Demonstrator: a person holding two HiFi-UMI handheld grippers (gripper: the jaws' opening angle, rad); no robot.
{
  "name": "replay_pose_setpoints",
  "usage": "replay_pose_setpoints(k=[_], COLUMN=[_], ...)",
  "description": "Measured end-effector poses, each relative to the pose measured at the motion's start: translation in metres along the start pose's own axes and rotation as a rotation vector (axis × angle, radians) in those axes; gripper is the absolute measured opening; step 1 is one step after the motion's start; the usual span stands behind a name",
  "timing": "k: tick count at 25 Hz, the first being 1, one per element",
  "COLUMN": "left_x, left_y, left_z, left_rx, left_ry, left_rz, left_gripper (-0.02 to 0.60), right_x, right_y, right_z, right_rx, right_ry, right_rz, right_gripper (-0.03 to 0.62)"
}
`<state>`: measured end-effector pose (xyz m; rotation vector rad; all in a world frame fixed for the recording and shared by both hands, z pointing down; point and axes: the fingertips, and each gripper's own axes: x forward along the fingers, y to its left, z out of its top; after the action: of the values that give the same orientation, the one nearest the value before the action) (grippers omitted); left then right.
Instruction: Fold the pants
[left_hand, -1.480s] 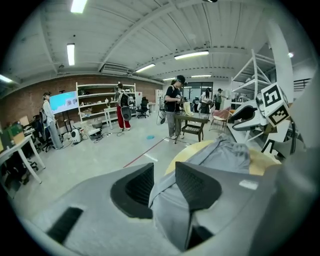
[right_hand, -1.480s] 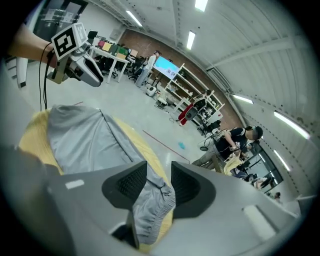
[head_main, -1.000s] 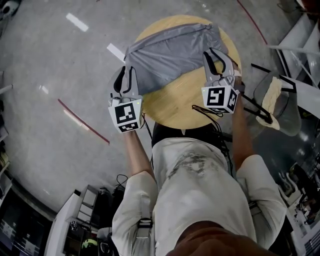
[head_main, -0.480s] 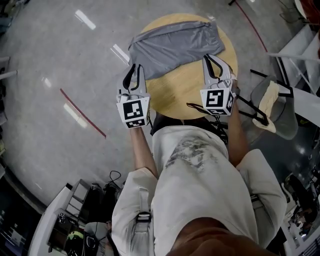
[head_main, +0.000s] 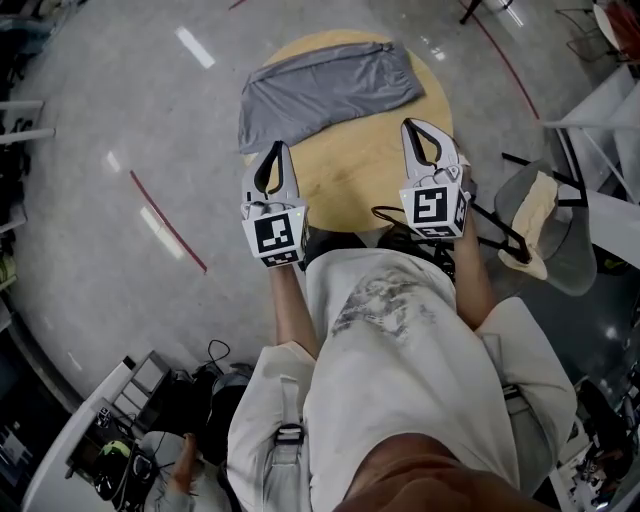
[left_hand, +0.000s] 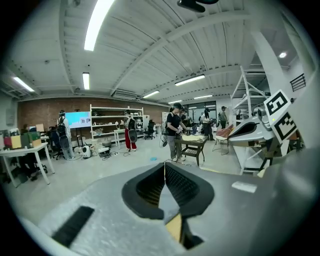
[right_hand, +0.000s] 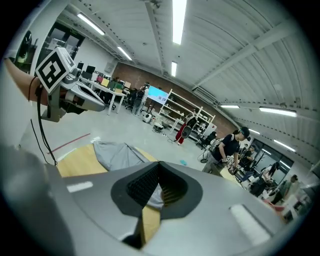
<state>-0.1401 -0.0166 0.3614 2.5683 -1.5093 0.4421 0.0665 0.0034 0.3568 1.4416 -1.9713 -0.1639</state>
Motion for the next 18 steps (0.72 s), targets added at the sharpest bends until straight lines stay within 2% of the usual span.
replay_pose_setpoints(k=[4, 11, 18], left_x=[-0.02, -0.048, -0.066], left_y=[-0.054, -0.148, -0.225], left_z=[0.011, 0.021, 0.03], left_rx=[-0.008, 0.024, 0.038], left_ry=[-0.03, -0.043, -0.031], left_rz=[0.058, 0.132, 0.153], left_gripper=[0.008, 0.008, 0.008], right_x=[-0.038, -0.106, -0.166], right_y=[-0.017, -0.051, -0.096], right_z=[-0.021, -0.055, -0.099], right_rx=[0.024, 0.047, 0.068], right_ry=[-0.056, -0.155, -0.162], right_rz=[0.039, 0.072, 0.059], right_gripper=[0.009, 0.009, 0.008])
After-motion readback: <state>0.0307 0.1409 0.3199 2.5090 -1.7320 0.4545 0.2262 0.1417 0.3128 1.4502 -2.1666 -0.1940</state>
